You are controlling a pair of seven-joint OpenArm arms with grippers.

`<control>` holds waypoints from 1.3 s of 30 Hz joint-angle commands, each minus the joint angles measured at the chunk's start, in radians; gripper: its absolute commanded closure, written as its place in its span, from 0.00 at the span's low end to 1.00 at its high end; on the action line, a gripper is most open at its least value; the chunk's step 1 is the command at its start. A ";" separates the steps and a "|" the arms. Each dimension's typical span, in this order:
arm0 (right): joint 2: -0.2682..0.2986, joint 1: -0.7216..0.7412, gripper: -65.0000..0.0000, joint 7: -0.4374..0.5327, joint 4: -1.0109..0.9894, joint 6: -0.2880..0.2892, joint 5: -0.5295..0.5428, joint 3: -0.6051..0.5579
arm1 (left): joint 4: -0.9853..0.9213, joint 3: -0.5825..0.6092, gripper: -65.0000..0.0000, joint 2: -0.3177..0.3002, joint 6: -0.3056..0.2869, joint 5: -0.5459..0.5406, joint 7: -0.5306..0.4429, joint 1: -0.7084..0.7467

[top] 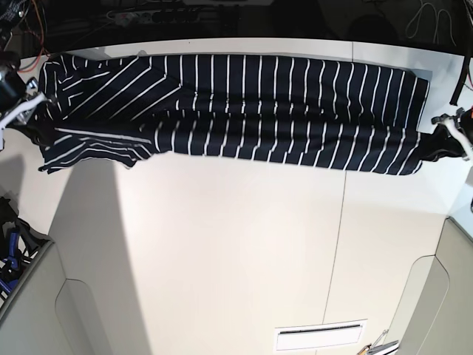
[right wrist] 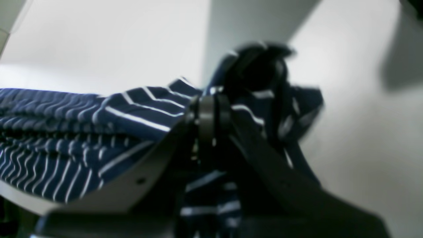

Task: Fold the T-shirt properly
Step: 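Fold the lifted edge over the shirt toward the other fold, then release the fold and regrasp the strip's ends with both grippers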

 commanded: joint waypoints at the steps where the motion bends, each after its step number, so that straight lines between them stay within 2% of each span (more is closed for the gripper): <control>1: 0.016 -0.003 1.00 0.013 0.018 0.004 0.029 0.013 | 0.023 -0.020 1.00 -0.022 -0.009 -0.018 -0.007 0.000; 12: 0.013 -0.112 1.00 0.012 0.017 0.004 0.032 0.019 | 0.031 -0.027 1.00 -0.021 -0.009 -0.019 -0.002 0.093; 21: -0.045 -0.158 1.00 0.005 -0.042 -0.001 -0.030 0.018 | 0.031 -0.026 1.00 -0.019 -0.009 -0.013 0.008 0.145; 23: -0.043 -0.158 1.00 0.005 -0.085 -0.001 -0.030 0.018 | 0.031 -0.026 0.94 -0.019 -0.009 -0.011 0.021 0.146; 24: -0.044 -0.158 0.97 0.005 -0.107 -0.001 -0.031 0.018 | 0.030 -0.026 0.89 -0.019 -0.009 -0.011 0.035 0.146; 27: -0.043 -0.158 0.66 0.021 -0.172 0.000 -0.031 0.018 | 0.030 -0.026 0.72 -0.019 -0.009 -0.011 0.045 0.146; 29: -0.037 -0.158 0.57 0.024 -0.190 0.000 -0.027 0.018 | 0.030 -0.026 0.60 -0.019 -0.009 -0.011 0.043 0.145; 31: -0.027 -0.158 0.57 0.023 -0.189 -0.001 -0.027 0.020 | 0.030 -0.027 0.56 -0.019 -0.009 -0.013 0.043 0.145; 34: -0.013 -0.148 0.57 0.009 -0.178 -0.001 0.002 0.043 | 0.030 -0.031 0.56 -0.019 -0.009 -0.019 0.043 0.145; 39: -0.014 -0.138 0.57 -0.014 -0.119 0.000 0.061 0.164 | 0.030 -0.092 0.56 -0.019 -0.009 -0.022 0.043 0.146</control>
